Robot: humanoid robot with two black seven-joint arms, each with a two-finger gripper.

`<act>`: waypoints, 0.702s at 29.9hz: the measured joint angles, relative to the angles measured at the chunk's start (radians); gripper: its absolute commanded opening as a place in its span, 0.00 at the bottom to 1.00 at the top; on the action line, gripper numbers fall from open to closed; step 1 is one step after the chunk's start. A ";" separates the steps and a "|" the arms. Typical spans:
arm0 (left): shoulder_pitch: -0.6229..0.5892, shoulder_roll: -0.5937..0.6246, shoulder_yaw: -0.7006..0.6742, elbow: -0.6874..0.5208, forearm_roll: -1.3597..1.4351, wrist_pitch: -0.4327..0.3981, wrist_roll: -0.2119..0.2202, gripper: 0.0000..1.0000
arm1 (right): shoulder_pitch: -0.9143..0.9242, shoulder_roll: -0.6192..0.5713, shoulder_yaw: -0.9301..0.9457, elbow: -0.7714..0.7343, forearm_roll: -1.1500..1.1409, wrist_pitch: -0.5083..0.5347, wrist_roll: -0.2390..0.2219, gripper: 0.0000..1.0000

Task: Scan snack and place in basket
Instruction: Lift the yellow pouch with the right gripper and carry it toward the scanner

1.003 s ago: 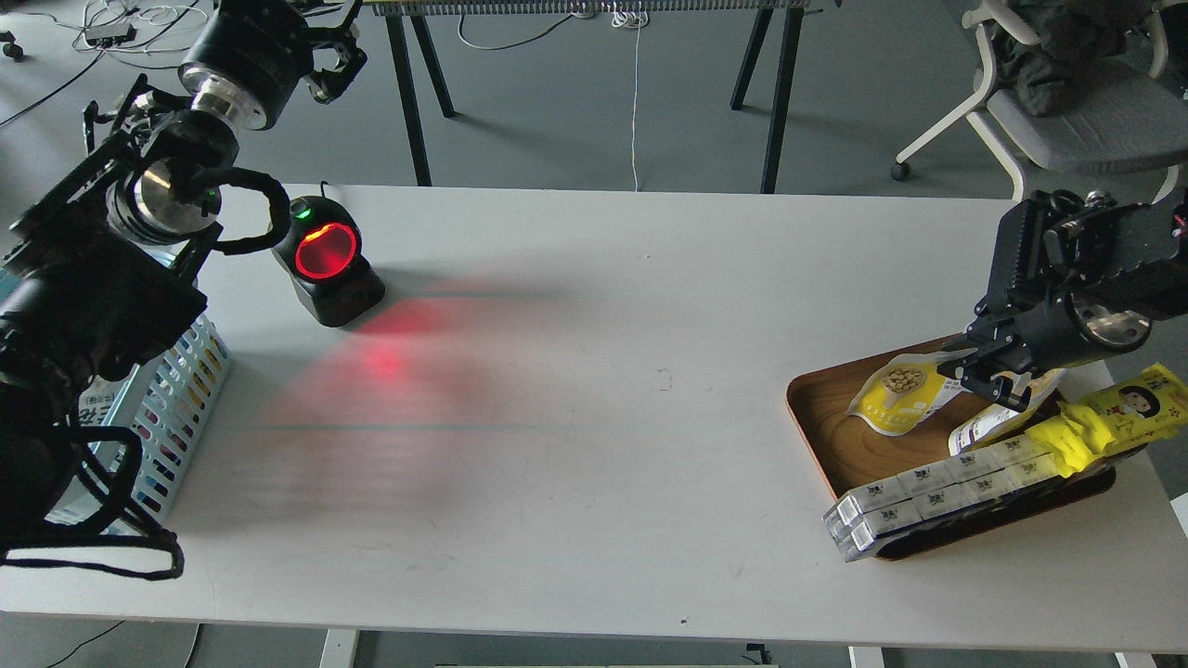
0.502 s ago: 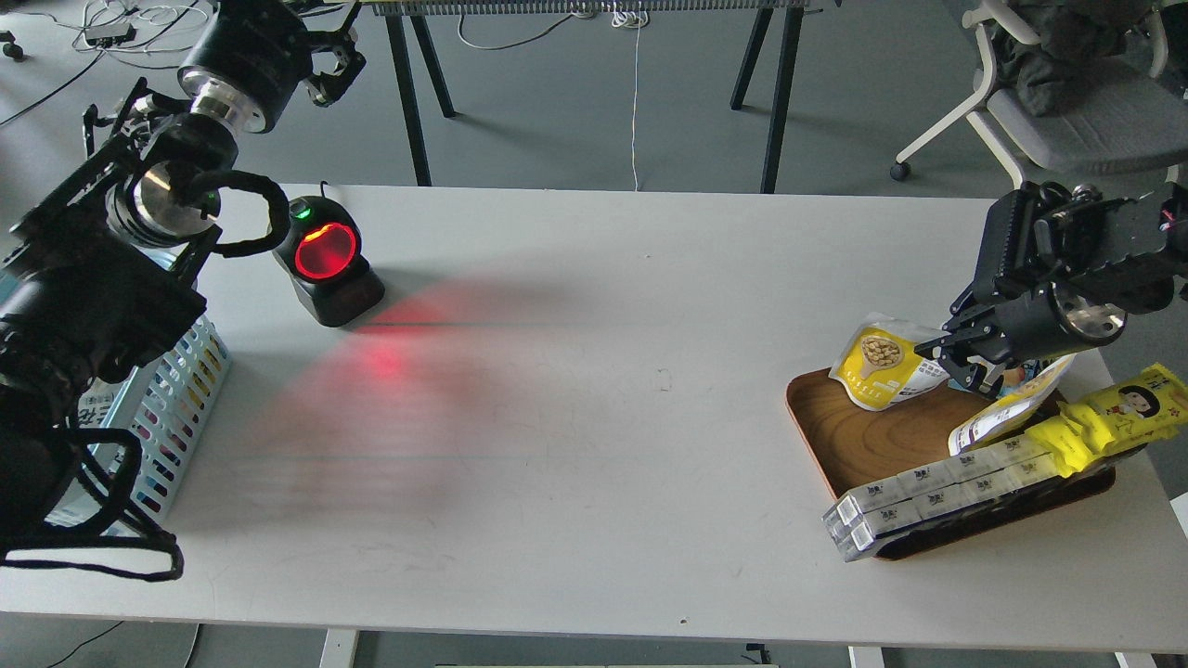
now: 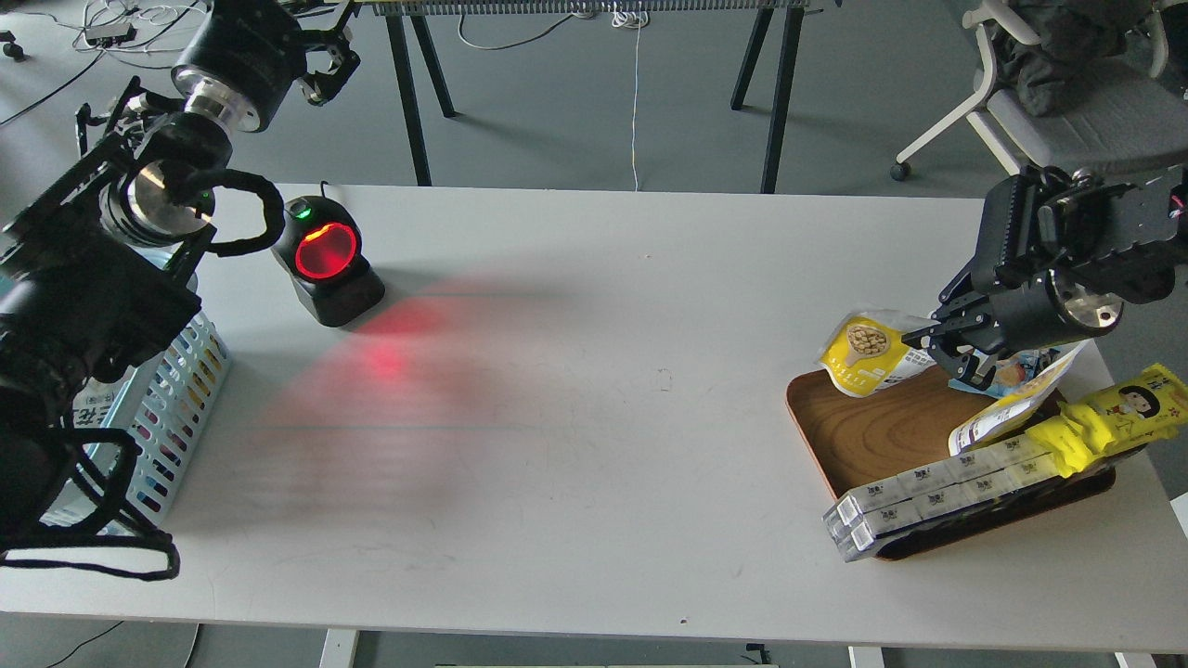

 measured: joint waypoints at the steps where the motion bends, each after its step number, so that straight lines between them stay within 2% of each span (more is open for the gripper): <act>1: 0.000 0.000 0.000 0.000 0.000 0.000 0.000 1.00 | 0.013 -0.002 -0.001 0.006 0.000 0.000 0.000 0.00; 11: -0.002 0.005 0.000 -0.002 0.000 0.000 -0.001 1.00 | 0.152 0.004 0.002 0.085 0.054 0.004 0.000 0.00; 21: -0.001 -0.001 0.001 -0.002 0.000 0.000 -0.001 1.00 | 0.229 0.174 0.018 0.100 0.305 0.005 0.000 0.00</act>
